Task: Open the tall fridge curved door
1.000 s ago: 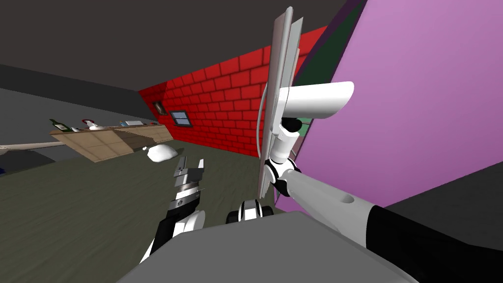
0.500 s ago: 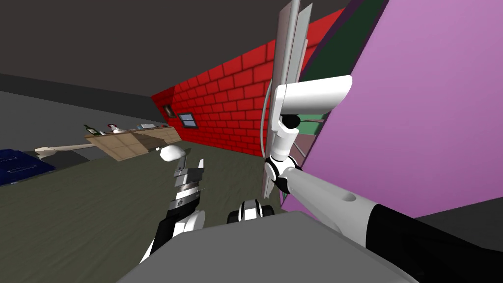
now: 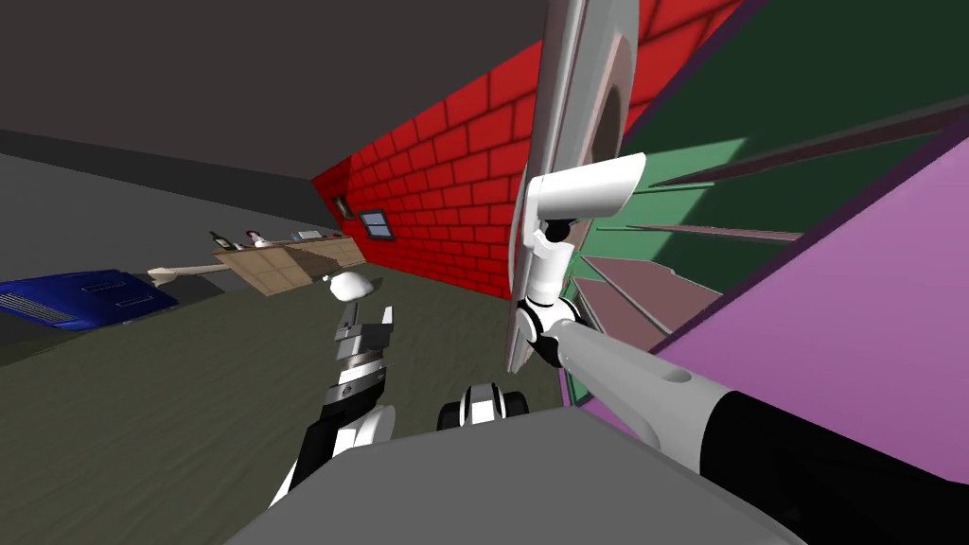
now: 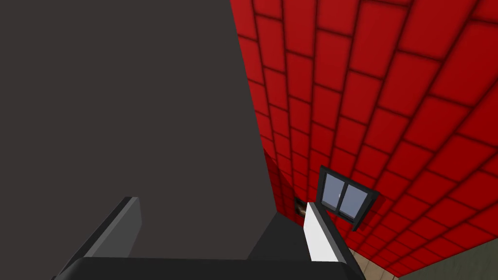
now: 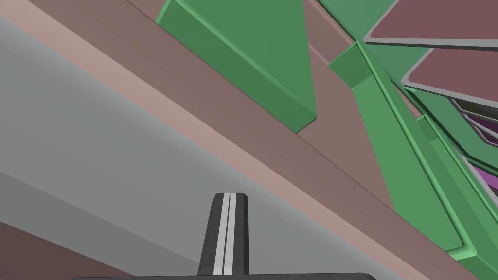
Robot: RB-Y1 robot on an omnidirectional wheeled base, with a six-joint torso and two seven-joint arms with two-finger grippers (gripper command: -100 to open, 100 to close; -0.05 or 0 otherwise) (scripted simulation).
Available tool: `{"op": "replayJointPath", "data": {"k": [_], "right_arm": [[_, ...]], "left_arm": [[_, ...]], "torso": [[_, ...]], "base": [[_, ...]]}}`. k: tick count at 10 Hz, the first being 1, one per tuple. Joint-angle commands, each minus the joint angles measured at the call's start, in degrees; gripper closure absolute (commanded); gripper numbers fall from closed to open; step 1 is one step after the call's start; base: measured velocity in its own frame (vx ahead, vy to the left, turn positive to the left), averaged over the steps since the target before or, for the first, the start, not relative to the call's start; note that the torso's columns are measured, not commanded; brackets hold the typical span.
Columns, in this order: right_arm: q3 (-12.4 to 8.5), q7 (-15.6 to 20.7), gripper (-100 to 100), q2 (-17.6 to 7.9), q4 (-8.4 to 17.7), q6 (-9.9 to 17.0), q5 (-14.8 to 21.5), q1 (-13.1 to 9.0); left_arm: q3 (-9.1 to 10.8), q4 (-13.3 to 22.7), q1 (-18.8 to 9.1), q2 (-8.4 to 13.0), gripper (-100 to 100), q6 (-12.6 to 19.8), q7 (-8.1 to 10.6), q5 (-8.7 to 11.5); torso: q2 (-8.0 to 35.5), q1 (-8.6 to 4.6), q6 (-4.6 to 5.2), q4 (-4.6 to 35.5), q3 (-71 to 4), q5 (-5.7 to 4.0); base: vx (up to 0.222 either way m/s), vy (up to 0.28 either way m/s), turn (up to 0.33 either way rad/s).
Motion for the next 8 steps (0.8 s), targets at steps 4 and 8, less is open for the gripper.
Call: {"op": "replayJointPath", "data": {"k": [4,8], "right_arm": [[-2.60,-2.57,100,-4.23,6.29,4.01,6.41,0.28],[-3.84,-4.09,100,-6.36,9.74,6.12,9.86,0.35]], "left_arm": [[-0.01,0.00,0.00,0.00,0,0.00,0.00,0.00],[0.01,0.00,0.00,0.00,0,0.00,0.00,0.00]], "torso": [[-0.38,-0.01,0.00,-0.13,-0.25,0.01],[-0.19,-0.05,0.05,-0.07,-0.14,0.00]], "base": [[0.147,0.215,0.136],[0.124,0.157,0.120]]}}
